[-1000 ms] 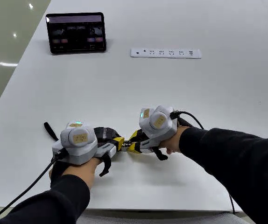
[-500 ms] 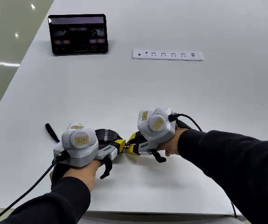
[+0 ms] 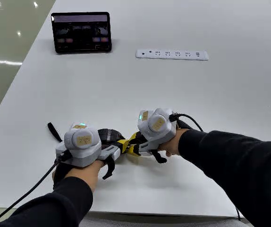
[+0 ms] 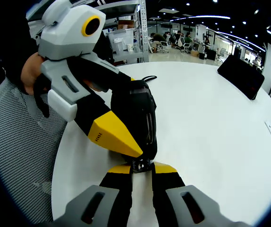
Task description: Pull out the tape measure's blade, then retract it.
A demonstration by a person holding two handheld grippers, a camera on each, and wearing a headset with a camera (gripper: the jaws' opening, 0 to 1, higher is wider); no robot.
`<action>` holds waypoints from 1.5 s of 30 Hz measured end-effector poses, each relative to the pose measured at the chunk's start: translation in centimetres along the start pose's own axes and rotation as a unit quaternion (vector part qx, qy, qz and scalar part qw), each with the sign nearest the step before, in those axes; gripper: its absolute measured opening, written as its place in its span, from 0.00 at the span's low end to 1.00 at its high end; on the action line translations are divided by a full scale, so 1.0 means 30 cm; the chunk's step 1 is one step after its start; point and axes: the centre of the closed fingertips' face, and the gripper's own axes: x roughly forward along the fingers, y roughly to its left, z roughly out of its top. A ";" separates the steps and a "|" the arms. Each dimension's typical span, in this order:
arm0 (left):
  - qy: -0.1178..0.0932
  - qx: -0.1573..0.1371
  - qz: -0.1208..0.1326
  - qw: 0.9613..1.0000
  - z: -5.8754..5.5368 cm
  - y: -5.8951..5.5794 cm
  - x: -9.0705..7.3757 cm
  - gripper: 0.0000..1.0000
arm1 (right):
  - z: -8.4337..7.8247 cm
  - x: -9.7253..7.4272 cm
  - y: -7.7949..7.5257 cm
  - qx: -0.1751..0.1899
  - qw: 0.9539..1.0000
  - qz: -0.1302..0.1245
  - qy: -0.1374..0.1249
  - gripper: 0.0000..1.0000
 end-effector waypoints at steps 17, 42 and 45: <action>-0.001 0.003 -0.002 1.000 -0.002 -0.004 -0.001 0.58 | 0.001 -0.003 0.007 0.008 1.000 -0.005 0.000 0.11; -0.002 0.090 -0.154 0.984 0.124 0.044 -0.140 0.98 | 0.015 -0.338 -0.100 0.049 0.987 -0.138 -0.074 0.52; -0.012 0.089 -0.166 0.982 0.149 0.076 -0.175 1.00 | -0.015 -0.405 -0.080 0.054 0.984 -0.150 -0.077 0.58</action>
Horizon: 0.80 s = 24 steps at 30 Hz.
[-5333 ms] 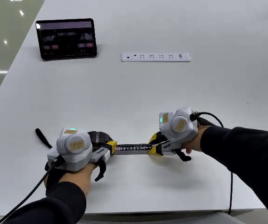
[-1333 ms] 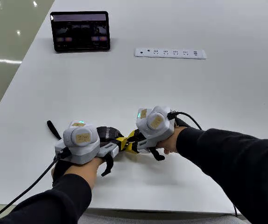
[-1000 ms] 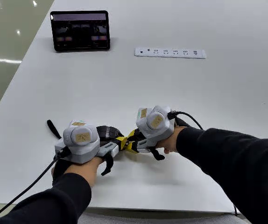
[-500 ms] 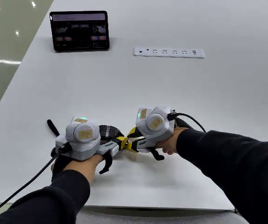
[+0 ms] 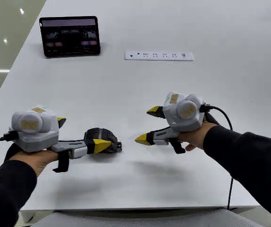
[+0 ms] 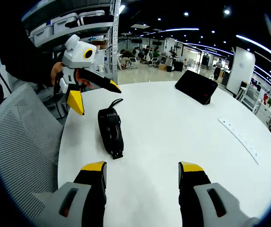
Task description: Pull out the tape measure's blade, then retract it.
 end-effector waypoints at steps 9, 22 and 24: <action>0.009 0.004 0.004 1.000 -0.054 0.071 -0.153 1.00 | -0.126 -0.235 0.014 0.020 0.998 -0.054 -0.008 0.73; 0.039 0.045 0.019 0.998 -0.160 0.081 -0.290 1.00 | -0.393 -0.475 0.059 0.084 0.991 -0.104 0.019 0.92; 0.039 0.042 0.019 0.998 -0.168 0.082 -0.297 1.00 | -0.415 -0.510 0.054 0.096 0.989 -0.112 0.014 0.94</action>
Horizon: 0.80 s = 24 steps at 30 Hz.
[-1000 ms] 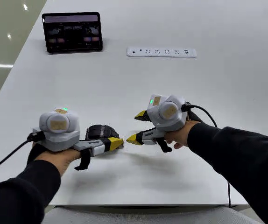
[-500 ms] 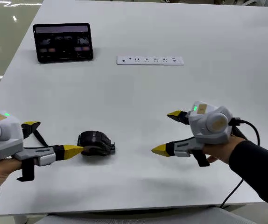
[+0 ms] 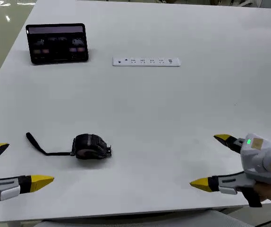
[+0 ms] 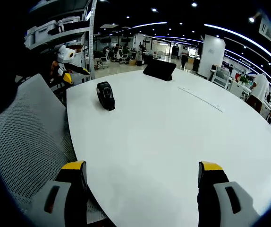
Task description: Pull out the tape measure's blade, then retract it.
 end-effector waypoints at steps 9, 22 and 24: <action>-0.007 0.012 0.008 1.000 0.000 0.017 0.002 1.00 | -0.038 -0.055 -0.041 0.015 1.000 -0.023 -0.003 0.99; -0.013 0.020 -0.002 1.000 0.062 0.012 0.003 1.00 | -0.069 -0.094 -0.060 0.018 0.999 -0.039 0.003 1.00; -0.015 0.019 -0.004 1.000 0.066 0.009 0.002 1.00 | -0.071 -0.097 -0.064 0.018 0.999 -0.040 0.004 1.00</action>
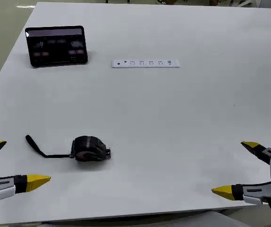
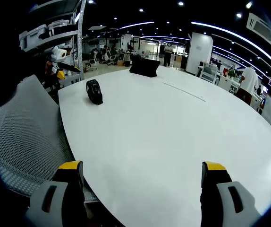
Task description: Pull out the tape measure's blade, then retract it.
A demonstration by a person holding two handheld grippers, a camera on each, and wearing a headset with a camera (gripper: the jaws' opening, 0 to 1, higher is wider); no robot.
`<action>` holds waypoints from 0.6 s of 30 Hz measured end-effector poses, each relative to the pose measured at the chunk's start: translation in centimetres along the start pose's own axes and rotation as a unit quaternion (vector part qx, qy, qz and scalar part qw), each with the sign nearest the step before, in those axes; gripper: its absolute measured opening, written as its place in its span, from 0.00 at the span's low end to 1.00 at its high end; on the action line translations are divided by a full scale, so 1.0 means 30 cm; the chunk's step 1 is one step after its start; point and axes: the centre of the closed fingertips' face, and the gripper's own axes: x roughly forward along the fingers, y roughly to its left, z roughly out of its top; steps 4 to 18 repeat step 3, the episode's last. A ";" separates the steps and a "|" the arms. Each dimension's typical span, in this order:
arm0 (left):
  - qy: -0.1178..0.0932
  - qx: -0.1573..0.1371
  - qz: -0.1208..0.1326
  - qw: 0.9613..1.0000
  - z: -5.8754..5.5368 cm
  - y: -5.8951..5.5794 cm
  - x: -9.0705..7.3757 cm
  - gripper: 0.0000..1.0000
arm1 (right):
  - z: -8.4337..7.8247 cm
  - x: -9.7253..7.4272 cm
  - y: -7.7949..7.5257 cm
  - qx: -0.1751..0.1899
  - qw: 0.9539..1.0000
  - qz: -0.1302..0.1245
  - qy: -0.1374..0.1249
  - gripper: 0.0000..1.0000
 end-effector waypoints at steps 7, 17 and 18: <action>0.000 -0.001 -0.001 1.000 -0.005 0.001 -0.002 1.00 | -0.001 -0.003 -0.005 0.001 1.000 -0.002 0.001 1.00; 0.000 -0.001 -0.001 1.000 -0.005 0.001 -0.002 1.00 | -0.001 -0.003 -0.005 0.001 1.000 -0.002 0.001 1.00; 0.000 -0.001 -0.001 1.000 -0.005 0.001 -0.002 1.00 | -0.001 -0.003 -0.005 0.001 1.000 -0.002 0.001 1.00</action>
